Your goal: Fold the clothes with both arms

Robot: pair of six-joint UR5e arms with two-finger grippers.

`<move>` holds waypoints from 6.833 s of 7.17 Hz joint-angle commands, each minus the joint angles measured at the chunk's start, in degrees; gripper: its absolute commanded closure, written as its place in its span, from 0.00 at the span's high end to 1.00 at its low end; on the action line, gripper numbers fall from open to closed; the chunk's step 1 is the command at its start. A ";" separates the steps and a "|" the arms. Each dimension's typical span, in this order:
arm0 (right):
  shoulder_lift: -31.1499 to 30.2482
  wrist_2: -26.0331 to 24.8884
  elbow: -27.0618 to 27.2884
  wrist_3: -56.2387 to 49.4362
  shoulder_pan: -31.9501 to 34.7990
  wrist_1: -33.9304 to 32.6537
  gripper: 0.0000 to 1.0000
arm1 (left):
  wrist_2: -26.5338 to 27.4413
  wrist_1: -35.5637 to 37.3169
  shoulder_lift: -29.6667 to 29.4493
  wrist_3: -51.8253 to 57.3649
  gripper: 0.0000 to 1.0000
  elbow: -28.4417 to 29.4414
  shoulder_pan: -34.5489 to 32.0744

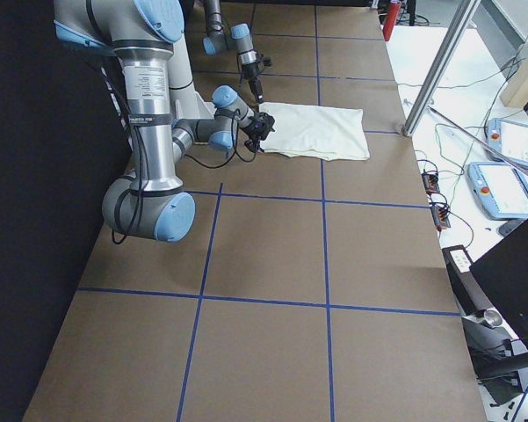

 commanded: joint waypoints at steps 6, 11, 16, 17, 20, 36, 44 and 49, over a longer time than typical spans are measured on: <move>0.00 -0.32 -0.12 0.00 -0.09 0.00 0.97 | 0.12 -0.09 -1.90 -0.32 0.62 2.33 0.13; 0.08 -0.49 -0.38 0.00 -0.09 0.00 0.97 | 0.12 -0.09 -2.35 -0.15 0.24 2.70 -0.13; 5.85 -0.58 -0.56 11.99 -0.53 -7.50 0.77 | 0.12 0.00 -2.26 0.38 0.00 2.52 -0.04; 10.85 -0.58 -0.73 17.96 -1.40 -15.65 0.73 | 0.12 -0.09 -2.26 0.30 0.00 2.52 -0.04; 14.39 -0.93 -4.67 23.46 -5.01 -20.74 0.79 | 0.21 0.00 -2.35 0.03 0.00 2.43 -0.04; 21.62 -4.97 -14.00 29.27 -7.83 -22.15 0.77 | 0.21 -0.09 -2.35 0.29 0.00 2.61 -0.04; 22.15 -6.38 -14.00 31.91 -7.74 -22.06 0.00 | 0.21 -0.17 -2.44 0.38 0.00 2.61 -0.04; 21.28 -6.47 -11.30 32.26 -7.56 -22.06 0.00 | -0.23 1.13 -2.27 1.60 0.00 -1.85 -0.65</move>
